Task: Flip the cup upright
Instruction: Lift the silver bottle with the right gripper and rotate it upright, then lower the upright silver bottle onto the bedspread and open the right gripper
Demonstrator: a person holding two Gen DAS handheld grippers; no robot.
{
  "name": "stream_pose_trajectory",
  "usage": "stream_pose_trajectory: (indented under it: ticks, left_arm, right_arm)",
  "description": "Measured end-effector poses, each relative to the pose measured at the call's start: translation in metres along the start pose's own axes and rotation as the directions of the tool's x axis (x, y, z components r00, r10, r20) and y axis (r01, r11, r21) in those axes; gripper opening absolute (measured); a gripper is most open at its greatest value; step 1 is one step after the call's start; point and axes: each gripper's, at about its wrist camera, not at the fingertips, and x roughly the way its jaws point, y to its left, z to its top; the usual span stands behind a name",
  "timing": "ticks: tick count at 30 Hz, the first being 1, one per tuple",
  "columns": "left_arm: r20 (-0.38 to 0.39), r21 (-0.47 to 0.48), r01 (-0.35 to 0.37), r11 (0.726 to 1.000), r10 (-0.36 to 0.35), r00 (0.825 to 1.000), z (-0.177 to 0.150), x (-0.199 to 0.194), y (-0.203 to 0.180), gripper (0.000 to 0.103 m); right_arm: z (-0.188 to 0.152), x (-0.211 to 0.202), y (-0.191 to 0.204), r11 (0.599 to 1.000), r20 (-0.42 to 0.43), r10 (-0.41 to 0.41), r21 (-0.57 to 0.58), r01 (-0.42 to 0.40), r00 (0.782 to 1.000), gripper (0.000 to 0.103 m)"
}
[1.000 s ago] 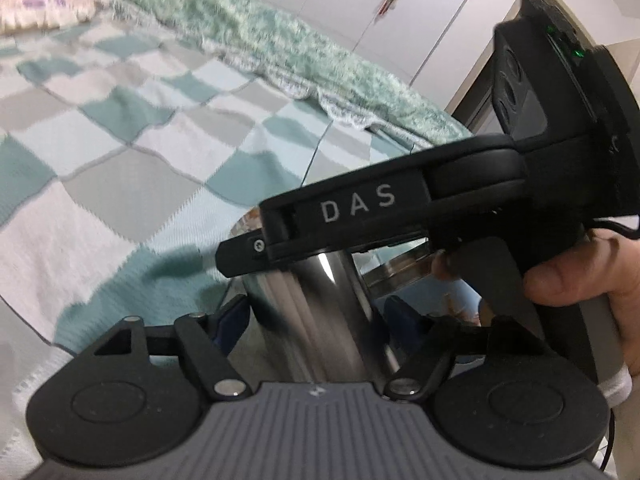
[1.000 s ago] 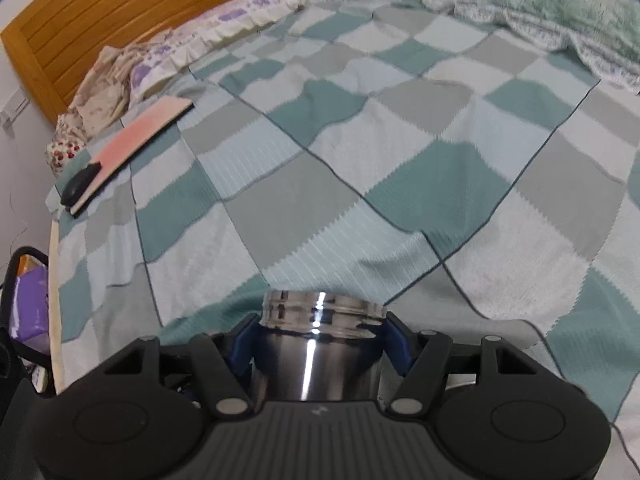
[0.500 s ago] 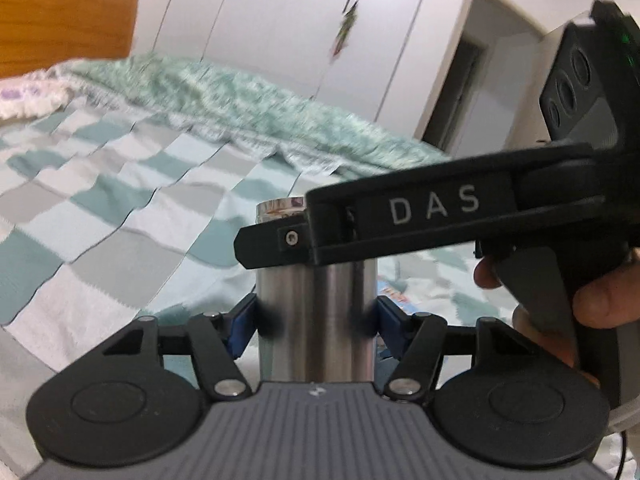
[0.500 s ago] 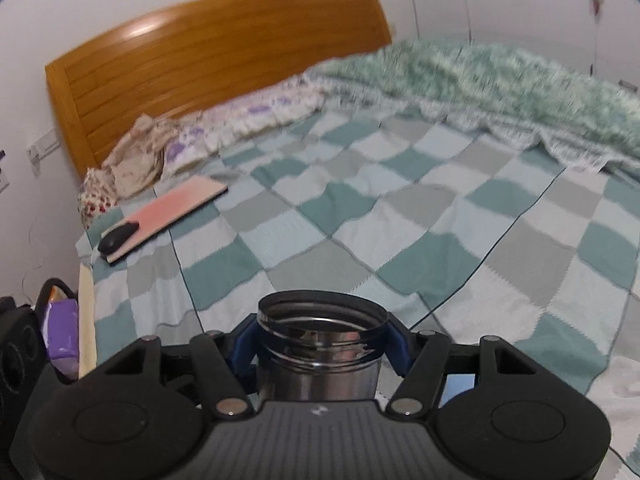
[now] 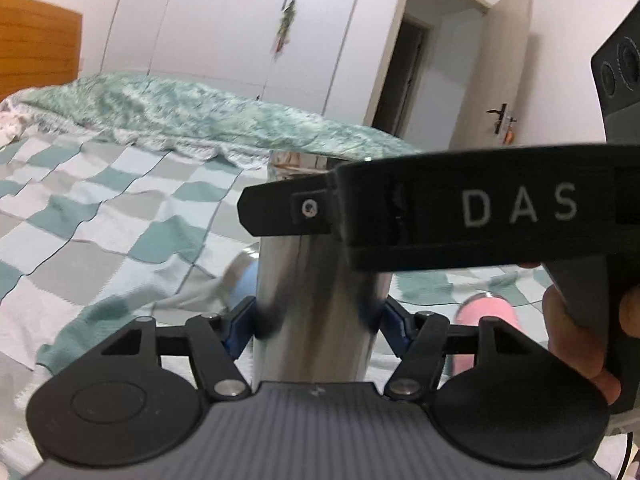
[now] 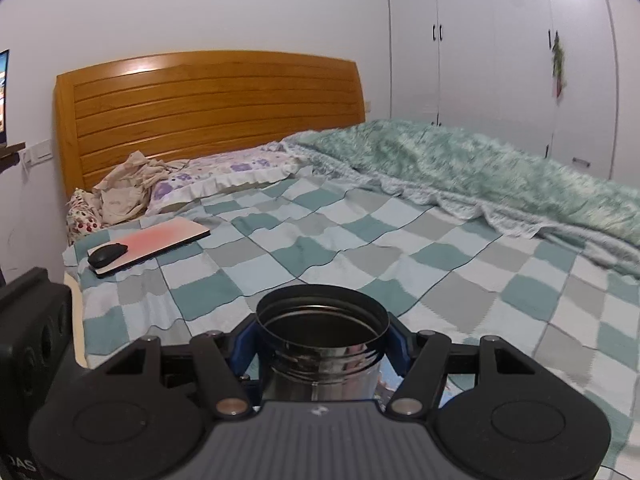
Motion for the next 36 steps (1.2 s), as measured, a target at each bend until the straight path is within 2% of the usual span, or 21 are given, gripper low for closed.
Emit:
stream_pose_trajectory:
  ticks: [1, 2, 3, 4, 6, 7, 8, 10, 11, 12, 13, 15, 18, 20, 22, 25, 27, 28, 36]
  left_arm:
    - [0.016, 0.012, 0.000, 1.000, 0.000, 1.000, -0.002, -0.001, -0.007, 0.065]
    - [0.029, 0.024, -0.001, 1.000, 0.000, 1.000, -0.003, -0.002, -0.012, 0.065]
    - [0.041, 0.034, 0.006, 0.999, -0.007, 0.999, -0.003, -0.005, -0.018, 0.064]
    - [0.050, 0.036, 0.021, 0.999, -0.023, 0.998, -0.003, -0.006, -0.023, 0.064]
    - [0.058, 0.053, 0.071, 0.996, -0.074, 0.996, -0.003, -0.010, -0.034, 0.064]
    - [0.056, 0.068, 0.094, 0.993, -0.098, 0.994, -0.004, -0.010, -0.040, 0.064]
    - [0.046, 0.085, 0.103, 0.991, -0.107, 0.993, -0.004, -0.009, -0.045, 0.064]
    - [0.027, 0.099, 0.121, 0.988, -0.125, 0.992, -0.006, -0.004, -0.052, 0.069]
    - [0.018, 0.099, 0.126, 0.987, -0.128, 0.992, -0.008, -0.001, -0.053, 0.073]
    - [0.003, 0.092, 0.127, 0.988, -0.128, 0.992, -0.009, 0.002, -0.053, 0.084]
    - [-0.008, 0.077, 0.131, 0.988, -0.130, 0.991, -0.011, 0.005, -0.052, 0.087]
    - [-0.026, 0.052, 0.130, 0.990, -0.129, 0.991, -0.016, 0.007, -0.049, 0.087]
    - [-0.058, 0.073, 0.049, 0.996, -0.045, 0.997, -0.019, 0.012, -0.050, 0.088]
    - [-0.084, 0.080, 0.008, 0.997, -0.001, 0.996, -0.023, 0.017, -0.048, 0.088]
    - [-0.114, 0.068, -0.004, 0.998, 0.012, 0.993, -0.027, 0.018, -0.046, 0.089]
    - [-0.132, 0.061, -0.032, 0.998, 0.040, 0.990, -0.030, 0.016, -0.045, 0.092]
    - [-0.127, 0.061, -0.050, 0.997, 0.058, 0.990, -0.030, 0.014, -0.044, 0.093]
    - [-0.126, 0.061, -0.053, 0.997, 0.060, 0.990, -0.030, 0.013, -0.045, 0.093]
    - [-0.072, 0.087, -0.080, 0.993, 0.086, 0.994, -0.025, -0.018, -0.065, 0.097]
  right_arm:
    - [-0.002, -0.005, -0.004, 1.000, -0.009, 0.007, 0.023, -0.006, 1.000, 0.066]
    - [-0.004, -0.010, -0.009, 0.998, -0.013, 0.019, 0.056, -0.018, 1.000, 0.081]
    - [-0.007, -0.014, -0.013, 0.996, -0.012, 0.029, 0.082, -0.028, 1.000, 0.089]
    - [-0.012, -0.021, -0.019, 0.994, 0.005, 0.040, 0.105, -0.040, 0.999, 0.092]
    - [-0.019, -0.030, -0.028, 0.989, 0.013, 0.056, 0.133, -0.057, 0.998, 0.081]
    - [-0.022, -0.033, -0.032, 0.987, 0.013, 0.042, 0.152, -0.044, 0.999, 0.066]
    - [-0.024, -0.036, -0.035, 0.985, 0.017, 0.024, 0.168, -0.026, 1.000, 0.063]
    - [-0.032, -0.044, -0.042, 0.981, 0.021, 0.010, 0.196, -0.014, 1.000, 0.063]
    - [-0.036, -0.048, -0.043, 0.981, 0.026, -0.012, 0.193, 0.006, 1.000, 0.062]
    - [-0.041, -0.051, -0.043, 0.983, 0.033, -0.048, 0.179, 0.041, 0.998, 0.062]
    - [-0.047, -0.055, -0.042, 0.985, 0.042, -0.091, 0.154, 0.084, 0.995, 0.062]
    - [-0.054, -0.058, -0.043, 0.981, 0.052, -0.146, 0.135, 0.138, 0.988, 0.062]
    - [-0.066, -0.053, -0.049, 0.971, 0.046, -0.218, 0.112, 0.212, 0.975, 0.062]
    - [-0.076, -0.045, -0.056, 0.966, 0.020, -0.230, 0.129, 0.225, 0.973, 0.063]
    - [-0.087, -0.032, -0.063, 0.962, -0.053, -0.219, 0.156, 0.225, 0.974, 0.063]
    - [-0.098, -0.028, -0.068, 0.956, -0.074, -0.212, 0.189, 0.222, 0.975, 0.063]
    - [-0.098, -0.030, -0.070, 0.951, -0.081, -0.209, 0.216, 0.222, 0.974, 0.076]
    - [-0.096, -0.031, -0.069, 0.948, -0.082, -0.217, 0.221, 0.230, 0.973, 0.088]
    - [-0.084, -0.066, -0.061, 0.943, -0.047, -0.245, 0.222, 0.249, 0.968, 0.092]
